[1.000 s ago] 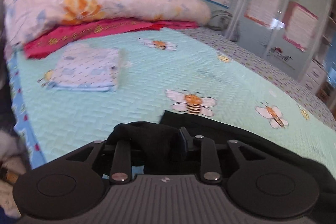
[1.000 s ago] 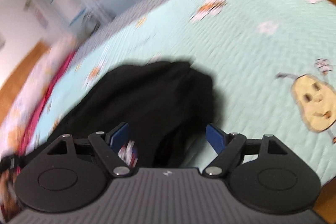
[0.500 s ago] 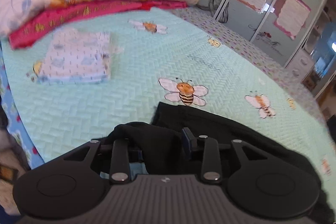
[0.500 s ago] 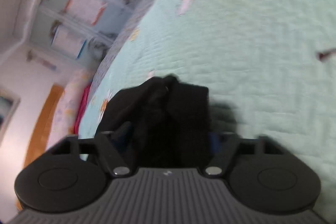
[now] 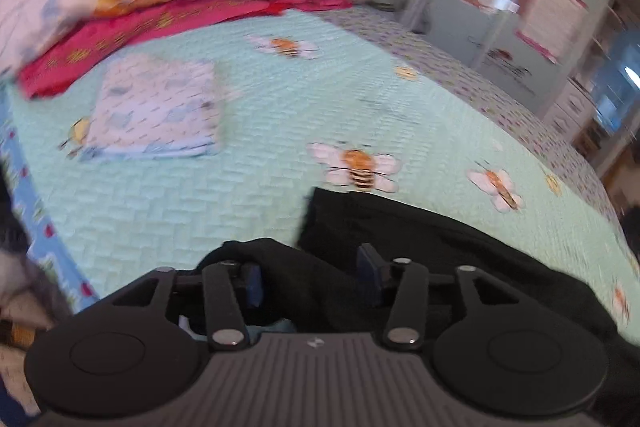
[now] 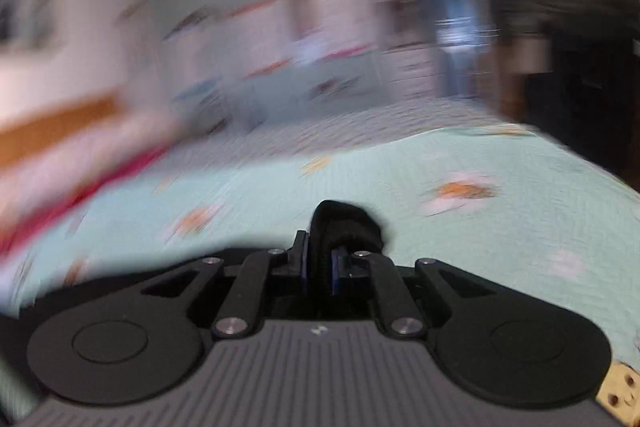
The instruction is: Fold clothes
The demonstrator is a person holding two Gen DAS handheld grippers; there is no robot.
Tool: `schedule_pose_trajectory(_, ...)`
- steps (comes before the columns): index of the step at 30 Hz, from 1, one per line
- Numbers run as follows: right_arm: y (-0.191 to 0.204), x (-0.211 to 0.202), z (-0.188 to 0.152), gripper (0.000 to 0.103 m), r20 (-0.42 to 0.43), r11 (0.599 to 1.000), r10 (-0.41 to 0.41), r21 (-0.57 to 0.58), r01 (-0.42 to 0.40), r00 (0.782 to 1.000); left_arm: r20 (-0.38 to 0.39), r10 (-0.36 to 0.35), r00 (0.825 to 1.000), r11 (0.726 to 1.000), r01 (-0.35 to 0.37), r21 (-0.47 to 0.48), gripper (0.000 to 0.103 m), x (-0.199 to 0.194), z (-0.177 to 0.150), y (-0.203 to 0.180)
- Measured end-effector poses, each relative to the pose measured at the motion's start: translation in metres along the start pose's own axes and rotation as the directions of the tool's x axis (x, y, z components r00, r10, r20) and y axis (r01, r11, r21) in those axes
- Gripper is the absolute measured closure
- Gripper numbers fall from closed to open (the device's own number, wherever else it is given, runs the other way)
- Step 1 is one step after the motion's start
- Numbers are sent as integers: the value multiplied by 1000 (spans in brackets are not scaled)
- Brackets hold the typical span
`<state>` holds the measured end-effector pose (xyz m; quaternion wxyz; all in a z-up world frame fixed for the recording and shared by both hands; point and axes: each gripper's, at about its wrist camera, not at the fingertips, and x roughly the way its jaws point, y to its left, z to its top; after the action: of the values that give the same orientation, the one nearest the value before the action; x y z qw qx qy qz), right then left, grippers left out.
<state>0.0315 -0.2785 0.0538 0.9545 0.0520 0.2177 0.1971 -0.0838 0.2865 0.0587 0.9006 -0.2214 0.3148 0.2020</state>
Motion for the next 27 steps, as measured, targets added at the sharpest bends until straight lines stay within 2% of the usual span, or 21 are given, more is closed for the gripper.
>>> schedule_pose_trajectory(1,7,9,-11,84,-95,999,38,-11,-39,995,-6,-17,1000,999,17,36,49,1,-3,-10)
schedule_pose_trajectory(2,13,19,-24,84,-193,997,68,-12,-72,979,-11,-33,999,997,34,69,49,1,-5,-20)
schedule_pose_trajectory(3,20,29,-36,83,-290,995,97,-10,-104,952,-16,-50,999,994,51,102,48,1,-8,-30)
schedule_pose_trajectory(5,11,22,-42,82,-322,991,136,36,-132,937,-4,-51,999,990,51,135,41,-1,-10,-43)
schedule_pose_trajectory(6,6,17,-44,80,-330,988,156,61,-144,931,3,-49,999,989,49,141,39,-2,-10,-46)
schedule_pose_trajectory(8,-4,7,-49,65,-345,980,195,111,-166,918,12,-46,999,989,43,140,35,-3,-9,-47)
schedule_pose_trajectory(10,-21,-7,-42,43,-306,959,259,191,-208,916,6,-30,1000,993,29,118,35,-2,-8,-42)
schedule_pose_trajectory(12,-36,-22,-35,36,-261,958,242,214,-189,935,-7,1,1000,995,0,98,35,2,-7,-33)
schedule_pose_trajectory(14,-51,-34,-29,35,-210,958,194,249,-140,958,-19,32,999,995,-30,91,35,4,-8,-24)
schedule_pose_trajectory(16,-67,-32,-29,26,-170,927,138,369,-67,976,-33,36,999,994,-33,102,35,3,-9,-20)
schedule_pose_trajectory(17,-77,-26,-29,26,-153,895,122,443,-42,981,-41,22,999,993,-17,115,35,2,-11,-20)
schedule_pose_trajectory(19,-97,-1,-33,26,-144,824,139,565,-34,980,-59,-6,998,990,14,139,35,1,-13,-20)
schedule_pose_trajectory(21,-117,26,-38,26,-133,738,160,674,-29,978,-70,-20,997,984,32,174,34,-2,-16,-24)
schedule_pose_trajectory(25,-119,89,-35,26,-222,770,159,637,19,962,-88,-50,995,980,66,188,34,-5,-17,-31)
schedule_pose_trajectory(27,-113,115,-38,25,-230,758,261,651,-51,938,-99,-83,992,983,98,155,34,-5,-17,-32)
